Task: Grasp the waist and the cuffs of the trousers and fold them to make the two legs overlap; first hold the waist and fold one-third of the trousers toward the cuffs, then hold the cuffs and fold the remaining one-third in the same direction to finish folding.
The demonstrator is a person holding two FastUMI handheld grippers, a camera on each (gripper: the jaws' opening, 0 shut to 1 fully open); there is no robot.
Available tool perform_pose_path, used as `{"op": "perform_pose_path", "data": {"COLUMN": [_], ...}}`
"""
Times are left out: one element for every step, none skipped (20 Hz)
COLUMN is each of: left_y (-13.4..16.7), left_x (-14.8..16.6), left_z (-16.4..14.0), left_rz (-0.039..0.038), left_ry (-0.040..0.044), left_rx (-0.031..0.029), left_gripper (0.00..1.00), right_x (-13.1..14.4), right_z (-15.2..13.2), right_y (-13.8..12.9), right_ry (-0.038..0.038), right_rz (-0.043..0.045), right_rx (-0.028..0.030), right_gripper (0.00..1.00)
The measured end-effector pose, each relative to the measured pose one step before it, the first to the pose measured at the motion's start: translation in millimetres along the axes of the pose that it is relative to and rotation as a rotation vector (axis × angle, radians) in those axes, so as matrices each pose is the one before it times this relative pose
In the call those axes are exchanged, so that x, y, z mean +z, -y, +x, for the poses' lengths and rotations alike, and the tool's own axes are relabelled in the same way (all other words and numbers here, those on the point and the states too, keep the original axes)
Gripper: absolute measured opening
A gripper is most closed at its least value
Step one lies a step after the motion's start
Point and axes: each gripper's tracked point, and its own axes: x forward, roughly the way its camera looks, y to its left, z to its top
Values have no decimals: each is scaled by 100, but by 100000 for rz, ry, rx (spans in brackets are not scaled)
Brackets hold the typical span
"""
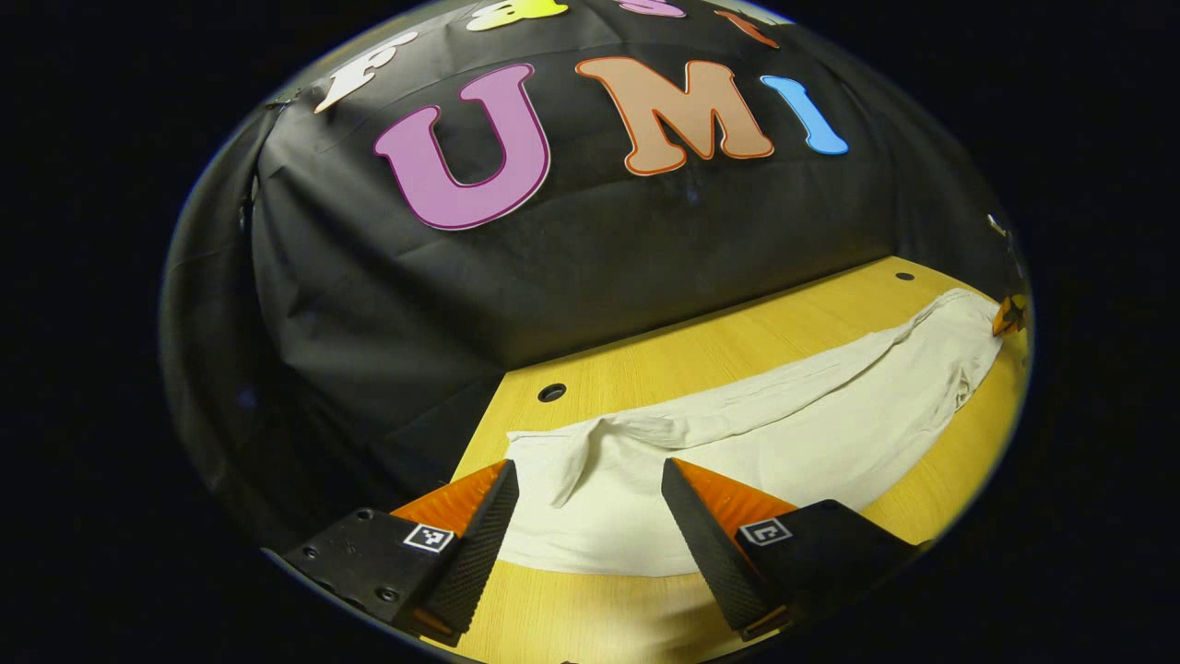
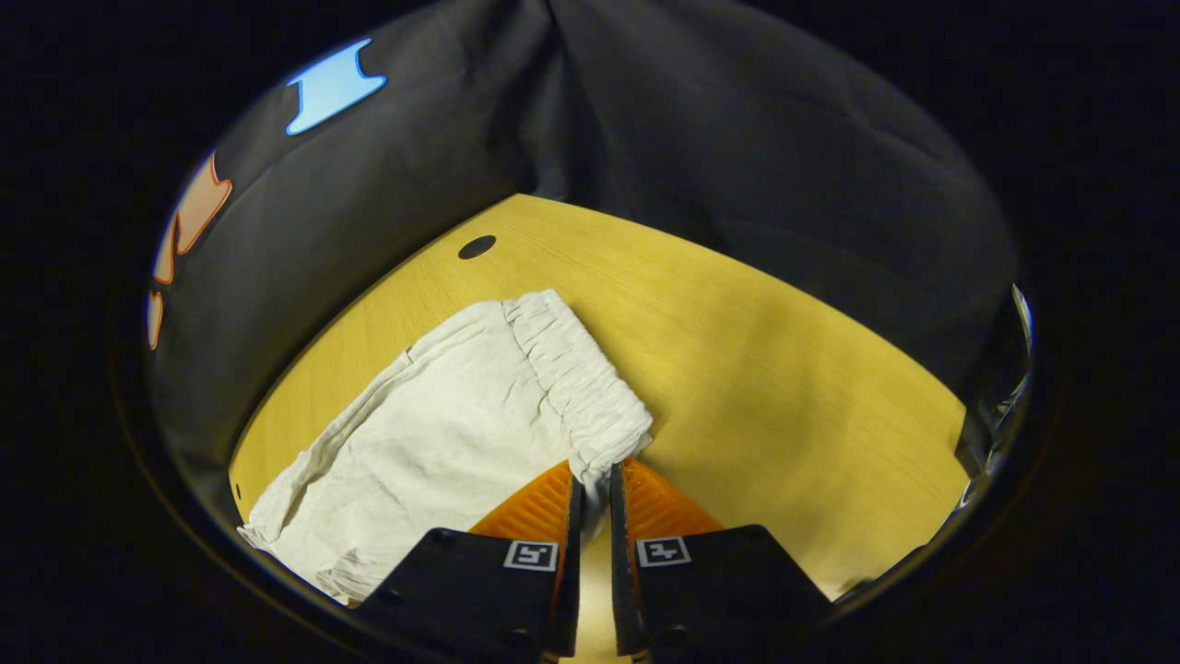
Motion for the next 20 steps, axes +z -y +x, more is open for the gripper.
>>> {"op": "perform_pose_path", "data": {"left_y": [-38, 18, 27, 2, -149, -205, -208, -200, -195, -307, -303, -431, -343, -532, -412, -281, -451, -457, -397, -316], "left_x": [-145, -81, -23, 4, 51, 152, 57, -31, 26, -13, -256, -179, 259, 300, 74, 101, -28, -81, -177, -41], "left_z": [-219, -336, -332, -331, -486, -327, -195, -28, 142, 335, 284, 110, -15, 54, -39, 40, 97, 21, -5, 12], "left_rz": [-1124, -1418, -1400, -1094, -594, -445, -481, -554, -427, -220, -314, -399, -282, -539, -873, -675, -304, -149, -242, -264], "left_ry": [-486, -302, 14, 40, 403, 1000, 674, 333, 573, 364, -968, -1191, 1251, 1133, 211, 772, 397, -404, -384, 433], "left_rx": [800, 695, 702, 410, 435, 263, -76, -556, -788, -686, -666, -660, -848, -224, -774, -961, -189, 133, -268, -438], "left_gripper": [96, 96, 96, 96, 96, 96, 96, 95, 95, 96, 96, 95, 96, 96, 96, 96, 96, 96, 96, 96], "right_x": [201, 264, 727, 734, 605, 523, 276, 696, 709, 461, 538, 365, 465, 468, -350, 124, -163, 233, 218, 190], "right_z": [-179, -311, -313, -621, -410, -700, -675, -634, -693, -753, -426, -290, -112, -353, -324, -250, -4, -77, -151, 14], "right_y": [-285, -511, 158, -289, -396, -710, -1177, -1116, -609, -1193, -1857, -1606, -1037, -1210, 1130, -35, 252, 92, 165, 231], "right_ry": [827, 947, 928, 1420, 1247, 1066, 1721, 2582, 2317, 1484, 1498, 1610, 1247, 1268, 1116, 599, 677, 560, 537, 522], "right_rz": [-71, 853, 1541, 1305, 551, -267, -590, -620, -558, -127, 383, -1077, -3169, -2829, -1546, -1003, -866, -1149, -1552, -1861], "right_rx": [1027, 1775, 2506, 2233, 2378, 2475, 2480, 2755, 2634, 2658, 2775, 3511, 2145, 1549, 2225, 2402, 1901, 1794, 1349, 1014], "right_gripper": [17, 17, 17, 12, 17, 17, 17, 17, 17, 17, 17, 17, 17, 17, 17, 17, 17, 17, 17, 17]}}
